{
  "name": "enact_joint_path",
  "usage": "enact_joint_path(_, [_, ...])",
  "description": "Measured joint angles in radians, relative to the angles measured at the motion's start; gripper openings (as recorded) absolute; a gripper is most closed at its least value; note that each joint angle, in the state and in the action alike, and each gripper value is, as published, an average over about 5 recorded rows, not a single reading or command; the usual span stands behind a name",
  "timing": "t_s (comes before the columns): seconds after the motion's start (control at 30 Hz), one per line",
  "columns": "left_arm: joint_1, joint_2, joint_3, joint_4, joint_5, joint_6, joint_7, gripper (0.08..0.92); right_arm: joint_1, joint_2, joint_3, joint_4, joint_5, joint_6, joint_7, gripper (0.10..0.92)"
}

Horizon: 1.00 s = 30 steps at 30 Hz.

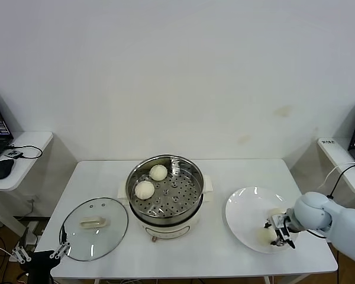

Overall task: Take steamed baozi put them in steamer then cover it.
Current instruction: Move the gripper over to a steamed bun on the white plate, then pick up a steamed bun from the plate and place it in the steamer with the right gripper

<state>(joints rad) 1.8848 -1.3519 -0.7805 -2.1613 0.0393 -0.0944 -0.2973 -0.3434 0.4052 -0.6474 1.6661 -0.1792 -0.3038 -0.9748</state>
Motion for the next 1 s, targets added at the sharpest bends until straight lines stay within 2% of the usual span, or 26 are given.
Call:
enact_joint_path(0.57, [-0.001, 0.008, 0.001, -0.007, -0.001, -0.002, -0.001, 0.823, 0.316, 0.043, -0.092, -0.052, 0.123, -0.011, -0.03, 0.538])
enact_joint_path(1.0, [0.005, -0.004, -0.004, -0.015, 0.0, -0.003, -0.002, 0.823, 0.717, 0.218, -0.304, -0.047, 0.28, -0.014, -0.008, 0.543])
